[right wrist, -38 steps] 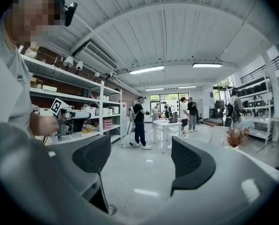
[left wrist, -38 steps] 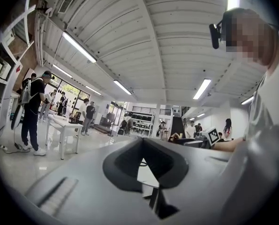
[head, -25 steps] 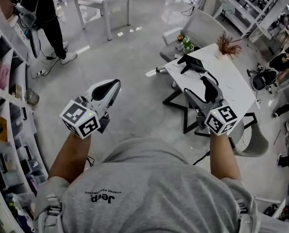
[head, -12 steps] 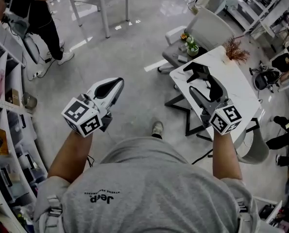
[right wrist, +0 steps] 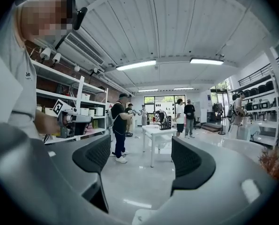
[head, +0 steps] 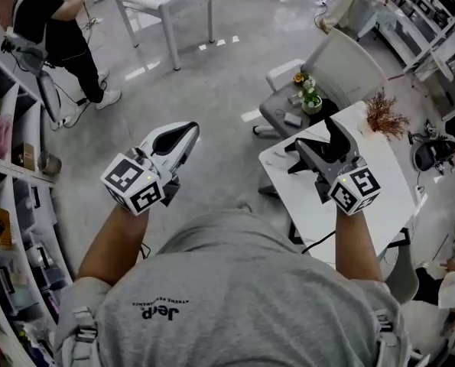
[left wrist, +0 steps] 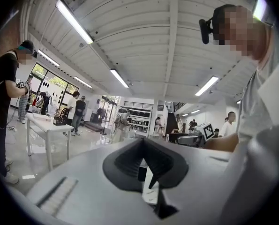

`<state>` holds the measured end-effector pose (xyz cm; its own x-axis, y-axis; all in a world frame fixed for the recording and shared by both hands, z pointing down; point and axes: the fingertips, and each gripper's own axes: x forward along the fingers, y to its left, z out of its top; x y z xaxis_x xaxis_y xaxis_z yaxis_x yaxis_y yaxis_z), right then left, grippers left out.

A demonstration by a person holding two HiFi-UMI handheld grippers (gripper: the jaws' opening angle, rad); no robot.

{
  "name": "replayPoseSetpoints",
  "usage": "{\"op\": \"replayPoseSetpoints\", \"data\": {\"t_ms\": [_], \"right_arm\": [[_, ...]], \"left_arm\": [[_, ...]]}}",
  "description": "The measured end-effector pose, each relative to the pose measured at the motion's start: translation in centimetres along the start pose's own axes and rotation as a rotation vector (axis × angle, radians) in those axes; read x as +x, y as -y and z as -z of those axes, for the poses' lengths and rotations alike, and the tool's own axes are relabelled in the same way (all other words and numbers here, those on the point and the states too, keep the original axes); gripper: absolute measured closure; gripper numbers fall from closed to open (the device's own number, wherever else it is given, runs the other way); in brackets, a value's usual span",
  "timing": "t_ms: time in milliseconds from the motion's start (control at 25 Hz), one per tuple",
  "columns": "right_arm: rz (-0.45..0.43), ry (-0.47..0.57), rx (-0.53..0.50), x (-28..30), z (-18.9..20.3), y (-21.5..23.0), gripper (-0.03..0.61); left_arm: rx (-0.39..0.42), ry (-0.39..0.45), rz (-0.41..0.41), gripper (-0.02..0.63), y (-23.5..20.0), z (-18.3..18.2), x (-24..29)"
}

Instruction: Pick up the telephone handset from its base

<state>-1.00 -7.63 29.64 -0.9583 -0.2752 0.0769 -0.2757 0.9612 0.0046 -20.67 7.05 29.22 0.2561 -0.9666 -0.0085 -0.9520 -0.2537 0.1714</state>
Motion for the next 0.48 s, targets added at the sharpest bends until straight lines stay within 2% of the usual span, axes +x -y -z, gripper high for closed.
{"op": "replayPoseSetpoints", "data": {"t_ms": [200,480], "right_arm": [[-0.035,-0.011,0.008,2.5,-0.2,6.6,0.195],[0.035,-0.026,0.026,4.8,1.0,12.2,0.195]], "left_arm": [[-0.006,-0.018,-0.013,0.563,-1.6,0.1,7.3],[-0.007,-0.058,0.053,0.563,-4.9,0.8,13.3]]}}
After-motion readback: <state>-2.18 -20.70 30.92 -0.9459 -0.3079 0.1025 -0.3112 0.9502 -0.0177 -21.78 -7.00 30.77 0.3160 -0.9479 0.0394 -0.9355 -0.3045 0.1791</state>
